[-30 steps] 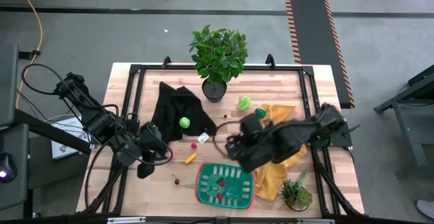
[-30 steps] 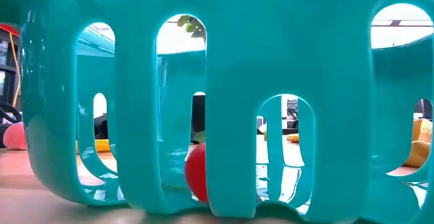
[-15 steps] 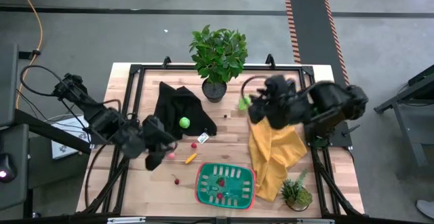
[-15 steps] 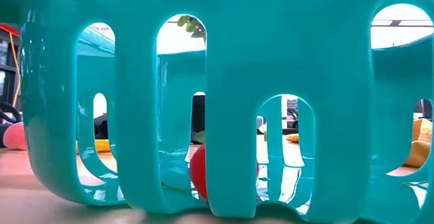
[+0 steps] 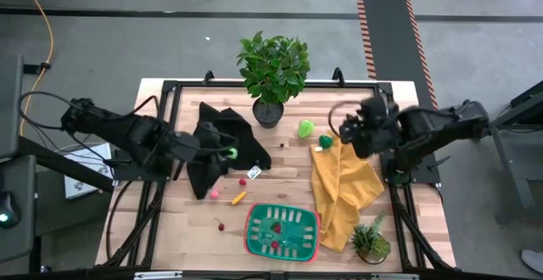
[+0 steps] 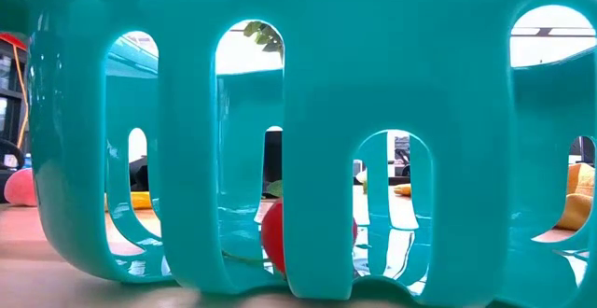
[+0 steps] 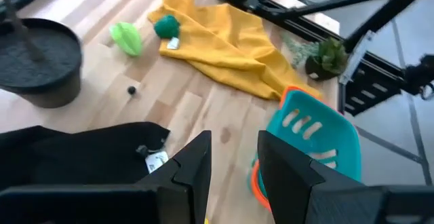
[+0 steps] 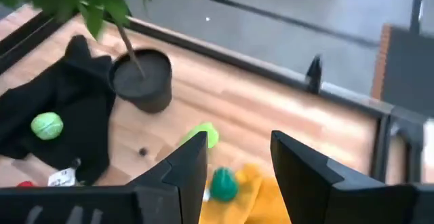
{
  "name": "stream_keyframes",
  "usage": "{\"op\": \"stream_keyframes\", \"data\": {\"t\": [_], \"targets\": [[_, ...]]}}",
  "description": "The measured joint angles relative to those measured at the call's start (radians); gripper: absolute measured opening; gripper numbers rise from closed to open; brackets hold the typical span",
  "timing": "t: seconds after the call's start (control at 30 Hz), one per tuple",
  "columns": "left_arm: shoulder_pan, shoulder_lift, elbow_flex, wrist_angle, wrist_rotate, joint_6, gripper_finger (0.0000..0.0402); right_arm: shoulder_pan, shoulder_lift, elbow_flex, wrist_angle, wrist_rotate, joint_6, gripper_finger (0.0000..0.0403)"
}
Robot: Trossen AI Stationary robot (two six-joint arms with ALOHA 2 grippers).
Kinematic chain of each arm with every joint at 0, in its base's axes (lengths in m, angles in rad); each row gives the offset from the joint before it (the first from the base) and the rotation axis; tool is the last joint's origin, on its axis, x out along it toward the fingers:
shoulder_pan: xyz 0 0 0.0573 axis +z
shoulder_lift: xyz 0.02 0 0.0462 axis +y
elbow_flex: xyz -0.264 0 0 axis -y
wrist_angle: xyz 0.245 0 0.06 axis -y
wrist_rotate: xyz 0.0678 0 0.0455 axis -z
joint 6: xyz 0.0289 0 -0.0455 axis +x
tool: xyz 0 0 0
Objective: Pick and placing Produce into tupperware
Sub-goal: Put the blueberry into the blue bin
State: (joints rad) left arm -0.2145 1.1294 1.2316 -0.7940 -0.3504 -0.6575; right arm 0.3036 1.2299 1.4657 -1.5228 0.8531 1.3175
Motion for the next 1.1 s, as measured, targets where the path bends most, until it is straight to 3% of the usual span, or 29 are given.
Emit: {"op": "stream_keyframes", "data": {"t": [0.27, 0.47, 0.57, 1.1], "targets": [[0.059, 0.0, 0.0, 0.012, -0.001, -0.003, 0.0111, 0.136, -0.134, -0.469, 0.494, 0.0, 0.106, 0.0154], [0.059, 0.0, 0.0, 0.021, -0.001, -0.028, 0.0111, 0.155, -0.108, -0.643, 0.869, -0.044, 0.163, 0.0154], [0.058, 0.0, 0.0, 0.019, -0.002, -0.047, 0.0111, 0.147, -0.063, -0.645, 0.967, -0.06, 0.143, 0.0154], [0.058, 0.001, 0.0, -0.003, -0.005, -0.054, 0.0111, 0.084, 0.384, -0.43, 0.974, -0.039, 0.053, 0.0154]]}}
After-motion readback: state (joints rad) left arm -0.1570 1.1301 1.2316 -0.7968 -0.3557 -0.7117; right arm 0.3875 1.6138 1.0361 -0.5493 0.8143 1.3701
